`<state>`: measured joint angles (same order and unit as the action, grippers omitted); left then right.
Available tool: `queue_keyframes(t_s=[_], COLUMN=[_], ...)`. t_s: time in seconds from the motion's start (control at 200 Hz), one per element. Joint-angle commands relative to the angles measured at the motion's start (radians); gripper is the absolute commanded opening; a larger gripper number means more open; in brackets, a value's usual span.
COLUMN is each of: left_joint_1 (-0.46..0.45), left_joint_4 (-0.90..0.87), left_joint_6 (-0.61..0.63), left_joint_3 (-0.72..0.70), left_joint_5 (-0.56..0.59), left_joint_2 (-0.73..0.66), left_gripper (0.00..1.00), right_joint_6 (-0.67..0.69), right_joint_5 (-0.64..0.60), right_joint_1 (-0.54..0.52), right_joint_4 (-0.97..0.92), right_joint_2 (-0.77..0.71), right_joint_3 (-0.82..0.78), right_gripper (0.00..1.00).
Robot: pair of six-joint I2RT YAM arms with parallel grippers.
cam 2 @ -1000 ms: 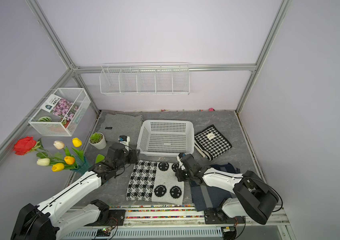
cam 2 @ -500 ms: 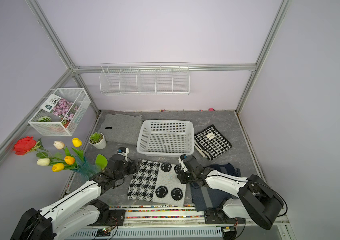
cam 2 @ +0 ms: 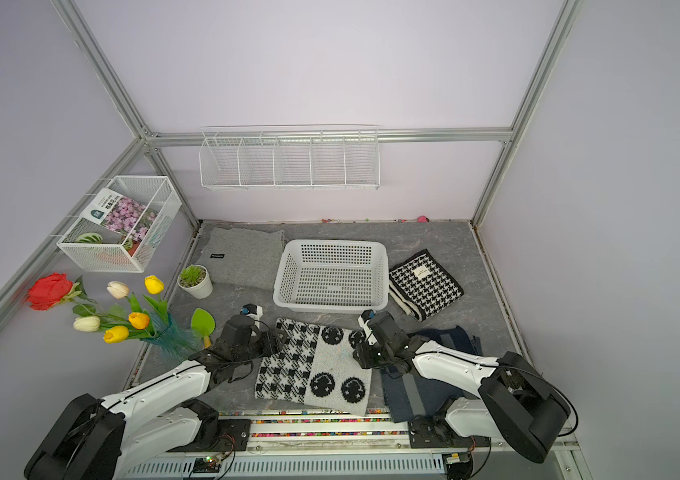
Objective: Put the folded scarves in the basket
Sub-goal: Pick up the scarf at the center of the board.
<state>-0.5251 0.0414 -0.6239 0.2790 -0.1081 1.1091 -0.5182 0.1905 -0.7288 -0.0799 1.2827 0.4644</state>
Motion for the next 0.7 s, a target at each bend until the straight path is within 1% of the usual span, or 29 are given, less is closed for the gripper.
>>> queue_keyframes(t_s=[0.0, 0.08, 0.11, 0.14, 0.2, 0.23, 0.265, 0.305, 0.425, 0.51, 0.58, 0.63, 0.665, 0.695], left_joint_1=[-0.006, -0.006, -0.005, -0.006, -0.006, -0.006, -0.006, -0.006, -0.006, -0.006, -0.006, -0.007, -0.006, -0.006], left_joint_4=[0.056, 0.087, 0.087, 0.088, 0.086, 0.084, 0.084, 0.086, 0.086, 0.075, 0.052, 0.034, 0.026, 0.015], left_joint_6=[-0.013, -0.018, -0.016, -0.012, -0.007, -0.006, -0.002, 0.0, 0.004, 0.007, 0.01, 0.007, 0.008, 0.004], left_joint_3=[0.001, 0.004, 0.009, 0.012, 0.014, 0.014, 0.013, 0.013, 0.015, 0.018, 0.017, 0.012, 0.007, 0.003], left_joint_5=[-0.053, -0.094, -0.103, -0.111, -0.118, -0.122, -0.128, -0.137, -0.163, -0.171, -0.15, -0.128, -0.117, -0.107], left_joint_2=[0.072, 0.121, 0.135, 0.142, 0.142, 0.135, 0.127, 0.121, 0.111, 0.096, 0.062, 0.031, 0.009, -0.008], left_gripper=[0.67, 0.57, 0.5, 0.41, 0.28, 0.19, 0.09, 0.0, 0.0, 0.0, 0.0, 0.0, 0.0, 0.0], right_joint_6=[0.002, -0.005, -0.014, -0.023, -0.031, -0.032, -0.032, -0.029, -0.02, -0.02, -0.017, -0.02, -0.024, -0.032], right_joint_5=[-0.015, -0.025, -0.044, -0.057, -0.072, -0.076, -0.077, -0.08, -0.098, -0.106, -0.133, -0.141, -0.149, -0.164], right_joint_1=[-0.009, -0.014, -0.021, -0.033, -0.058, -0.072, -0.083, -0.096, -0.105, -0.104, -0.104, -0.104, -0.104, -0.104], right_joint_4=[-0.058, -0.06, -0.064, -0.065, -0.06, -0.061, -0.062, -0.069, -0.078, -0.074, -0.09, -0.097, -0.103, -0.111], right_joint_2=[-0.013, 0.006, 0.019, 0.035, 0.072, 0.092, 0.116, 0.136, 0.143, 0.118, 0.089, 0.063, 0.044, 0.027], right_joint_3=[-0.026, -0.023, -0.024, -0.023, -0.018, -0.011, -0.002, 0.01, 0.02, 0.01, 0.005, -0.002, -0.006, -0.01], right_gripper=[0.47, 0.49, 0.49, 0.5, 0.51, 0.5, 0.49, 0.43, 0.25, 0.16, 0.14, 0.14, 0.18, 0.25])
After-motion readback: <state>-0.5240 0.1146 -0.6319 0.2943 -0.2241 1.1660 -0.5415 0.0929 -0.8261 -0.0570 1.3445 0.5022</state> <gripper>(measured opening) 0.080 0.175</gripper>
